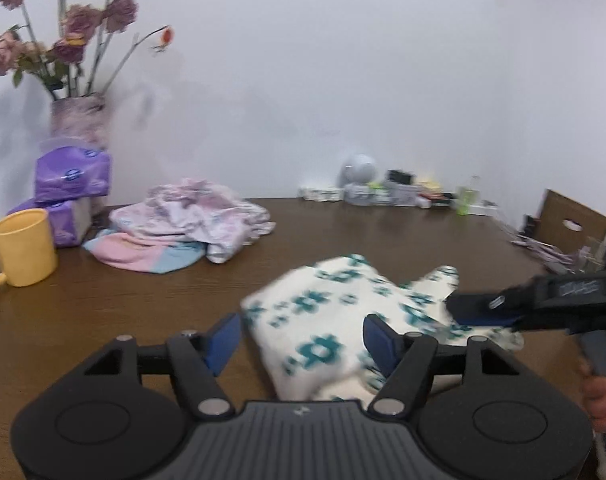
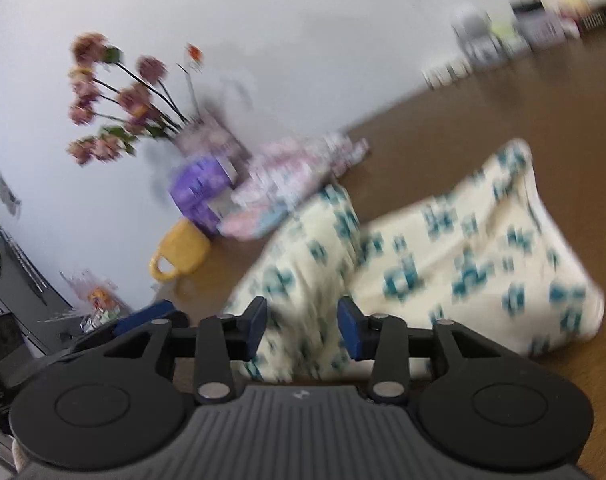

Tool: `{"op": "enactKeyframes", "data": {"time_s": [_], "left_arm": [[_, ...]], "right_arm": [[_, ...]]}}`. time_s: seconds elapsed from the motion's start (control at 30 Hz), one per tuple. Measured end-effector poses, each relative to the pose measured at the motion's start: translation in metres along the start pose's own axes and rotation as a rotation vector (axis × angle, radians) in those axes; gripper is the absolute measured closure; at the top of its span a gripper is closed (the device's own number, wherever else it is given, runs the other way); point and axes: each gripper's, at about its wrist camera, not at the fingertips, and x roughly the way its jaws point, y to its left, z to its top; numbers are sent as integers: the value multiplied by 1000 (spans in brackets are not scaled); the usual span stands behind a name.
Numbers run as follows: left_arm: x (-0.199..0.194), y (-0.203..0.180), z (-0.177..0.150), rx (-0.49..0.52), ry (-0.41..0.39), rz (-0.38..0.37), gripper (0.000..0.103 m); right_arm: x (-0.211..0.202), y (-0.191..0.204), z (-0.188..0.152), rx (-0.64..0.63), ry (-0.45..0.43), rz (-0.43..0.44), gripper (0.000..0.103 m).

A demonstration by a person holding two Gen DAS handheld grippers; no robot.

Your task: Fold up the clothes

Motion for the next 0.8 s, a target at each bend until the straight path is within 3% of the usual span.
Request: {"op": "enactKeyframes", "data": {"time_s": [0.13,0.2,0.27,0.43,0.5,0.67,0.8], "left_arm": [[30,1,5,-6,64,16,45],[42,2,2,-13,96,0,53],[47,4,-5,-18,118,-27,55],[55,4,-15,-11,170,-51,55],[52,5,-9,-4,151,-58,55],[51,7,18,37,98,-39,53],[78,18,35,-21,142,-14,53]], "right_arm": [[24,7,21,-9,-18,2,58],[41,7,24,-27,3,-52,61],[52,5,22,-46,23,-110,70],[58,-6,6,-64,46,-149,74],[58,-7,3,-69,45,-145,74],[55,0,21,-88,23,-115,71],[70,6,48,-108,9,-117,66]]}}
